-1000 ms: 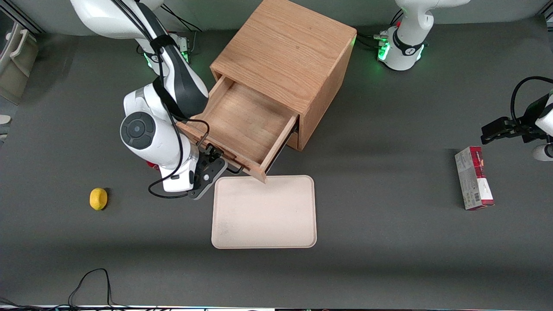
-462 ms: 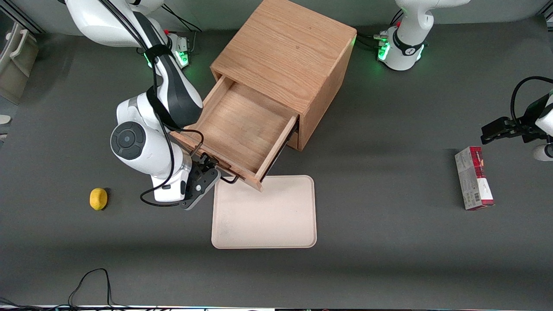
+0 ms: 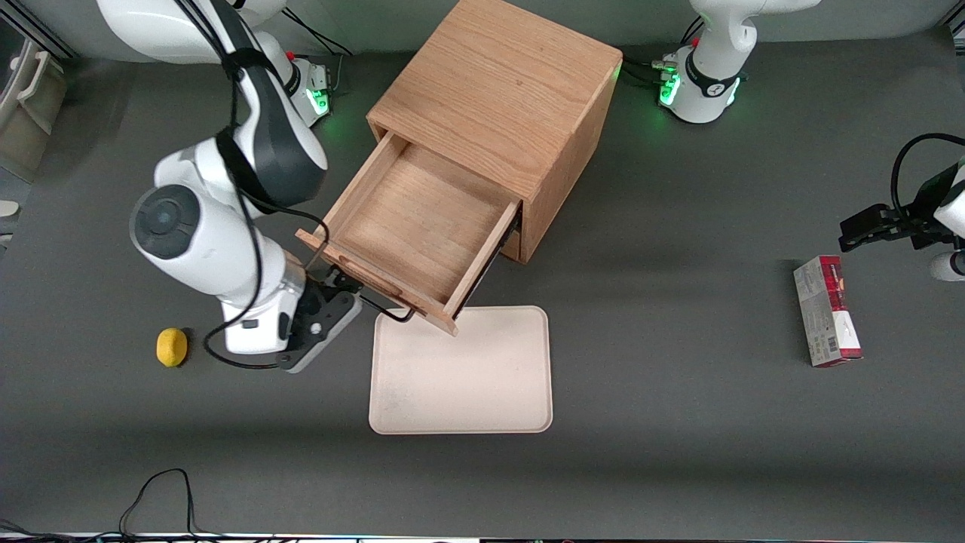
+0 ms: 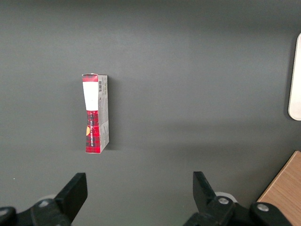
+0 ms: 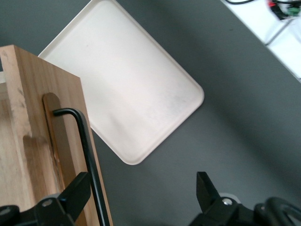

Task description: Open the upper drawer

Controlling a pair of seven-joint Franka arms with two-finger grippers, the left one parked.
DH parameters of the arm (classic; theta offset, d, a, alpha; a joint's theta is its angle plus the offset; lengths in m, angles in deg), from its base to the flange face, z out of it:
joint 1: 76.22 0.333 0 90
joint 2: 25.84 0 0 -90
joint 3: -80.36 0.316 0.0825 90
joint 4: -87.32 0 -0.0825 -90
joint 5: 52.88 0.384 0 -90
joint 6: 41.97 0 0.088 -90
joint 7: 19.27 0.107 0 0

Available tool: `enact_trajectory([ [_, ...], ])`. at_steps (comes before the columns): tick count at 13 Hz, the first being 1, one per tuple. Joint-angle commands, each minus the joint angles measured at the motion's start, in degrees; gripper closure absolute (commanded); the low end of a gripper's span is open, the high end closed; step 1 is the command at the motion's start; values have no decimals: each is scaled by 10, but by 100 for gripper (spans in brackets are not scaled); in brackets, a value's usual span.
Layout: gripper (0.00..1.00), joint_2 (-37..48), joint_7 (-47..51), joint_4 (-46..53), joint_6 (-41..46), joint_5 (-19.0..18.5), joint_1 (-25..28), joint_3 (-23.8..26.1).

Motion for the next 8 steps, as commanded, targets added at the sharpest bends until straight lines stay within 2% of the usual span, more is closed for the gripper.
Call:
enact_trajectory([
  [1, 0, 36, 18, 14, 54, 2, -2, -33],
  [6, 0, 86, 175, 13, 143, 1, -1, -123],
  [8, 0, 99, 205, 12, 167, -7, 3, -147],
])
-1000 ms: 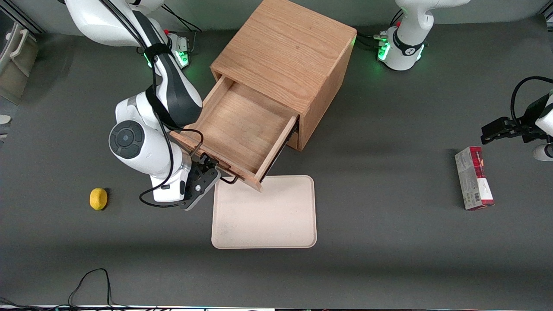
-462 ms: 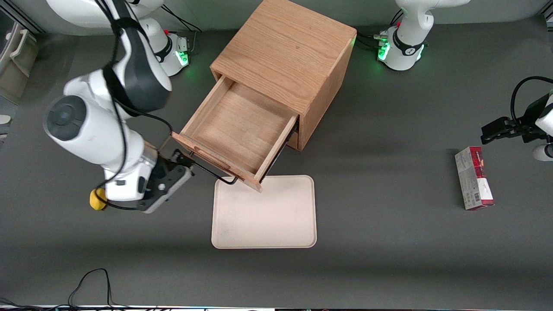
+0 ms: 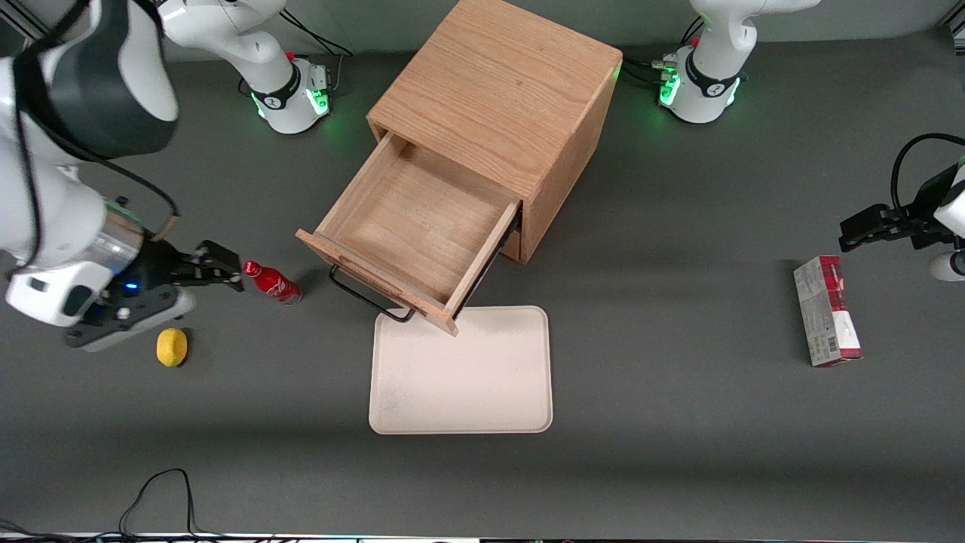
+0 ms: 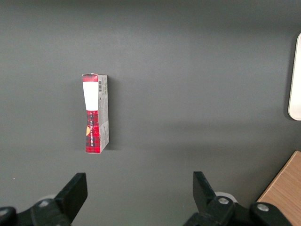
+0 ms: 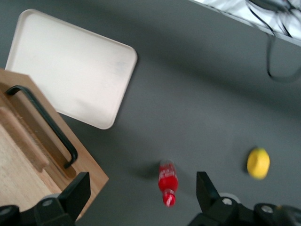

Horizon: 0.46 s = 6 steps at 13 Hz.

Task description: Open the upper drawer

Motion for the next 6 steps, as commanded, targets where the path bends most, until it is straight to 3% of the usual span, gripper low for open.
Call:
enact_trajectory([
  [1, 0, 19, 54, -5, 27, -31, 7, -21],
  [3, 0, 45, 110, -25, 20, -44, -16, -13],
  [6, 0, 104, 134, -94, -21, -58, -146, 112],
])
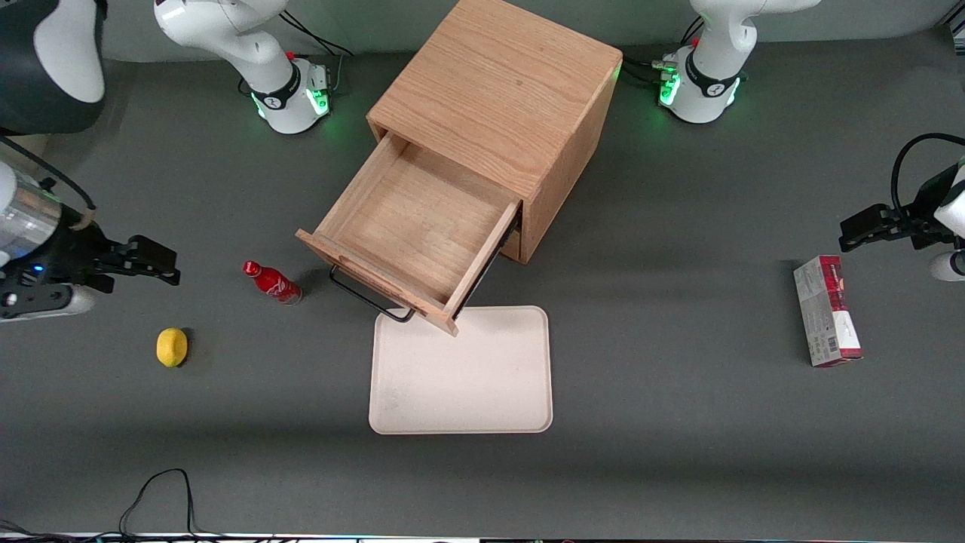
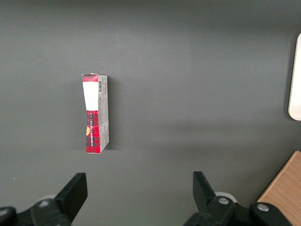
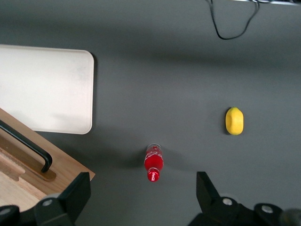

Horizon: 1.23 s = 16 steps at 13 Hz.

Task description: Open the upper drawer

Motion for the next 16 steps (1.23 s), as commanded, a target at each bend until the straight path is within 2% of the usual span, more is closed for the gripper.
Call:
enact_trajectory([
  [1, 0, 74, 24, -89, -46, -23, -108, 103],
  [5, 0, 121, 19, -151, -76, -42, -193, 168],
  [11, 0, 114, 17, -149, -59, -45, -202, 164],
  [14, 0, 107, 17, -136, -59, -65, -201, 163],
  [16, 0, 97, 18, -125, -58, -65, -195, 160],
])
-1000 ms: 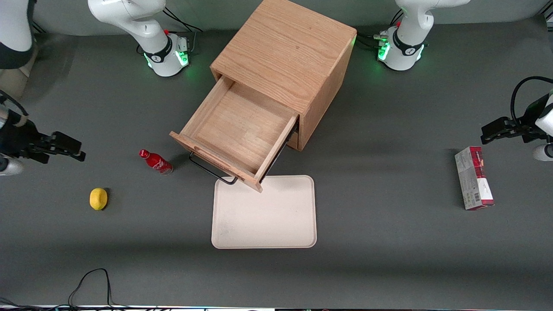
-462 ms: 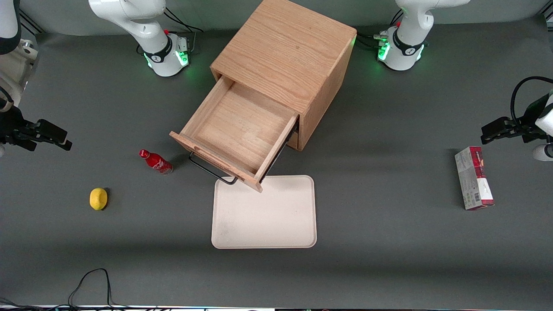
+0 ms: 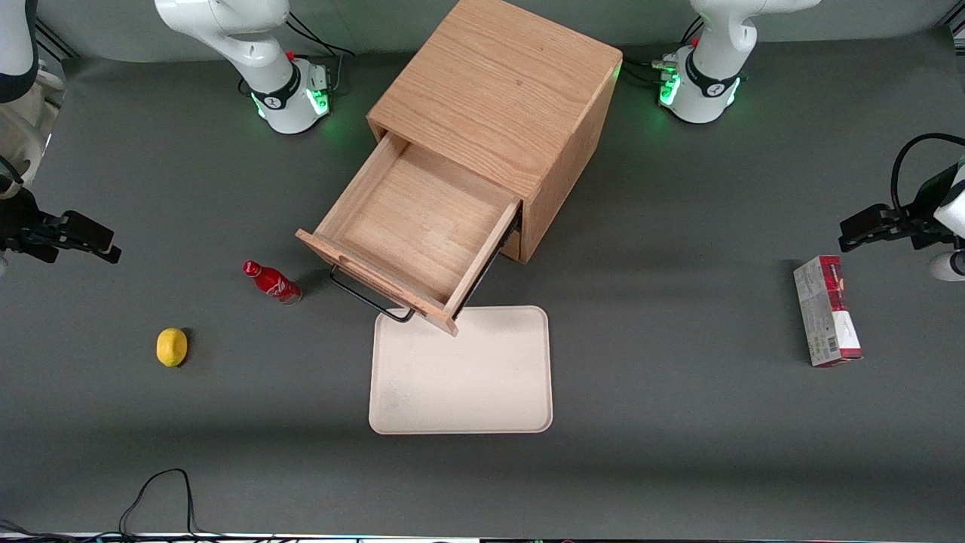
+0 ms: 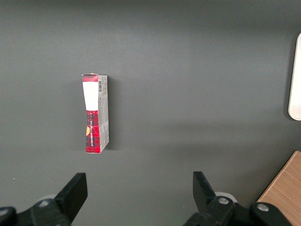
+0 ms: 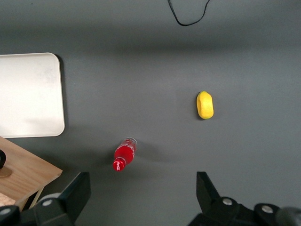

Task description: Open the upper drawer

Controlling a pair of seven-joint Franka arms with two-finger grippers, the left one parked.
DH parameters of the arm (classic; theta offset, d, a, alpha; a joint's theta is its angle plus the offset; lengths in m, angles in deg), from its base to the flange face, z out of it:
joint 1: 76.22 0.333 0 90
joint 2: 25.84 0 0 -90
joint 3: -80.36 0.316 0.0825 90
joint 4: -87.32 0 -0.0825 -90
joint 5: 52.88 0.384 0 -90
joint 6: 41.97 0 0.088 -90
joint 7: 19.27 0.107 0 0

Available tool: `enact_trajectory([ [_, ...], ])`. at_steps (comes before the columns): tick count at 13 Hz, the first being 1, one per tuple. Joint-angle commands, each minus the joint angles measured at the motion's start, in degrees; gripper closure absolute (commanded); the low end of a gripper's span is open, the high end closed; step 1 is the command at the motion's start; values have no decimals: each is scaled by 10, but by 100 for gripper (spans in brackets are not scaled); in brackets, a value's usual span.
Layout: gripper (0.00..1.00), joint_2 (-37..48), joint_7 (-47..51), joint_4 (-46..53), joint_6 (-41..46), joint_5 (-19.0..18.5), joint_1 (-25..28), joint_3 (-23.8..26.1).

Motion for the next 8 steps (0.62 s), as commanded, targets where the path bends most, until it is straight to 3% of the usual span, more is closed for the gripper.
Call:
enact_trajectory([
  [1, 0, -7, 14, 13, 0, -13, 7, -4],
  [8, 0, -9, 15, 12, 1, -13, 4, -7],
])
